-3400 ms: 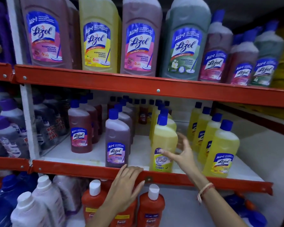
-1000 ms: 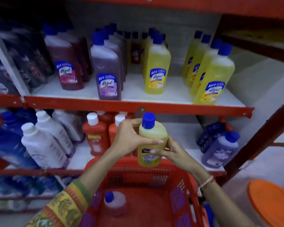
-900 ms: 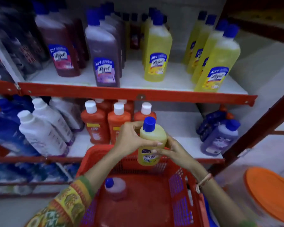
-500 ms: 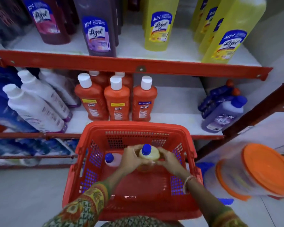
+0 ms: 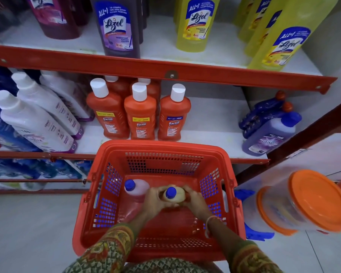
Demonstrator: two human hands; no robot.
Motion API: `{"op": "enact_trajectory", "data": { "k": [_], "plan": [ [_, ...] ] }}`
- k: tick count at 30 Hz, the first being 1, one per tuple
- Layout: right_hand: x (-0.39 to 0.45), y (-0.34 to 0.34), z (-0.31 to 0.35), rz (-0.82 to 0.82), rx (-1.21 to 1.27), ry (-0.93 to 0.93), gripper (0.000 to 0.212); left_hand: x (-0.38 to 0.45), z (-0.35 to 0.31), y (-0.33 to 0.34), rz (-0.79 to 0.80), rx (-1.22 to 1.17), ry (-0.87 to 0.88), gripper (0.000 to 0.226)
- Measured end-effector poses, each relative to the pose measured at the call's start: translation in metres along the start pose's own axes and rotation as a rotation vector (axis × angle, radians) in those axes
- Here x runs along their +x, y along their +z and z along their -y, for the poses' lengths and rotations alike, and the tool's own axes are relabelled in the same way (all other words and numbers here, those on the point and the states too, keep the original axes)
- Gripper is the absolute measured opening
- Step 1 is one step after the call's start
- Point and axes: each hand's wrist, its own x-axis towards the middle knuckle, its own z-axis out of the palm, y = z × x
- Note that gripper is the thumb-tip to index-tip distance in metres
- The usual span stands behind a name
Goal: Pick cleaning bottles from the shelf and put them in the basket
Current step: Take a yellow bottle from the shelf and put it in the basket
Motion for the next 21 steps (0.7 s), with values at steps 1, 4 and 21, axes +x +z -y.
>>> {"op": "enact_trajectory", "data": {
  "k": [1,4,21],
  "plan": [
    [0.0,0.0,0.001,0.005,-0.011,0.01,0.058,0.0,0.0,-0.001,0.003,0.007,0.0,0.066],
    [0.001,0.002,0.001,0.009,-0.052,0.034,0.059,0.0,-0.002,-0.002,0.005,0.054,0.011,0.066],
    [0.001,-0.031,0.027,0.237,-0.334,-0.089,0.056,-0.015,-0.017,-0.034,0.1,0.395,0.126,0.062]
  ]
}}
